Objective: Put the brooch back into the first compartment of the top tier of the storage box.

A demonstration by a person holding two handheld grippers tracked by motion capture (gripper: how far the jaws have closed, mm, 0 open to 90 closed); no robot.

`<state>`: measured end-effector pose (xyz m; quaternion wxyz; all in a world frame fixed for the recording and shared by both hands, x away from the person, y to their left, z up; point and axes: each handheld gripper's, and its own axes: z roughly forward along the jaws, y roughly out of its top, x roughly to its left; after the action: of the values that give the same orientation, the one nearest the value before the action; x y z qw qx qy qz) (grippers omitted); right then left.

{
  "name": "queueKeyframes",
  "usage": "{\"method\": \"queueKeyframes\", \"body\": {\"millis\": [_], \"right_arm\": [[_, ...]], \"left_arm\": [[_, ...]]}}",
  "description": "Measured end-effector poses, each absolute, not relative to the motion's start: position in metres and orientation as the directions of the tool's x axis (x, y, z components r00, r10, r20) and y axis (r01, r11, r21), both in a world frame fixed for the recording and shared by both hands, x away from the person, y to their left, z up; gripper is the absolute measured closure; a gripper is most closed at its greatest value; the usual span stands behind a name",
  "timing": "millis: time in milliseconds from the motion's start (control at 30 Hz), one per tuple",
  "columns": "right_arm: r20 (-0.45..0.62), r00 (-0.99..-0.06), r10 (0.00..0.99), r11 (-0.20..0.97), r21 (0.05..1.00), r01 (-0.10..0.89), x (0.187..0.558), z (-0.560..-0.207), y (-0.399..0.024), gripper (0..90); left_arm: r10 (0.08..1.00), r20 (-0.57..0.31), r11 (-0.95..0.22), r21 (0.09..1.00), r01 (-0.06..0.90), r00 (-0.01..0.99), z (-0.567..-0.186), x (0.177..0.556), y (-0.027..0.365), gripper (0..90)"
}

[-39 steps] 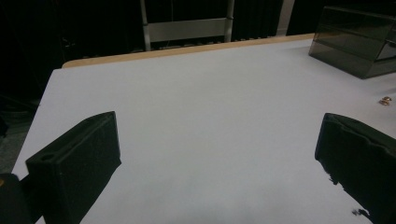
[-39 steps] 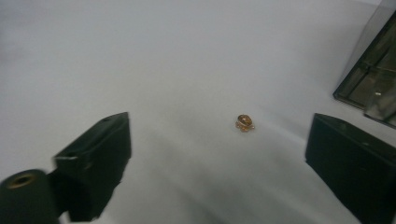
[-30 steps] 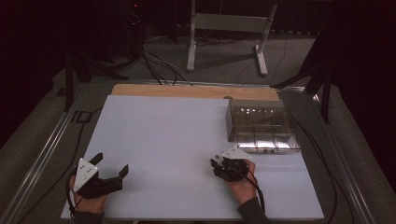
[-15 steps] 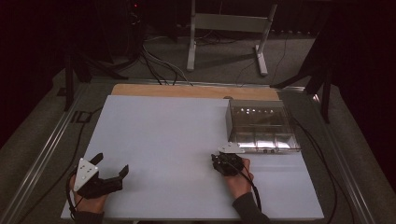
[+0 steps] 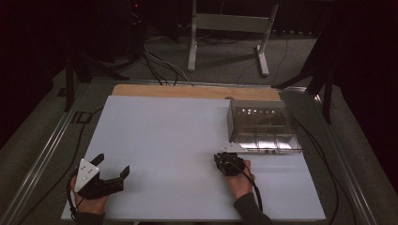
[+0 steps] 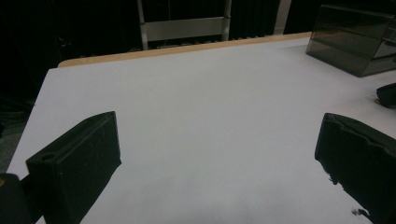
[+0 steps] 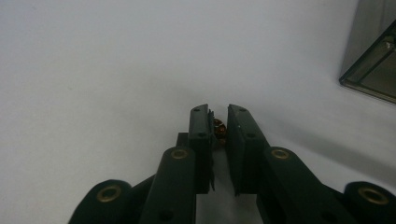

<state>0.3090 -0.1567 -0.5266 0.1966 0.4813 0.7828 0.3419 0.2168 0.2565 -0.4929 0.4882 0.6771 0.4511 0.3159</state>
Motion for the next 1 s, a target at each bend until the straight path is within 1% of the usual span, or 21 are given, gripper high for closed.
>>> {"method": "queueKeyframes", "body": {"millis": [700, 1000], "right_arm": [[0.047, -0.460, 0.886, 0.285, 0.729, 0.623, 0.307, -0.521, -0.160, 81.7], [0.047, -0.475, 0.879, 0.291, 0.736, 0.611, 0.307, -0.511, -0.155, 81.7]], "left_arm": [[0.920, -0.010, -0.119, 0.945, 0.304, 0.393, -0.493, 0.217, 0.256, 0.9], [0.920, -0.010, -0.119, 0.945, 0.303, 0.393, -0.493, 0.217, 0.256, 0.9]]}}
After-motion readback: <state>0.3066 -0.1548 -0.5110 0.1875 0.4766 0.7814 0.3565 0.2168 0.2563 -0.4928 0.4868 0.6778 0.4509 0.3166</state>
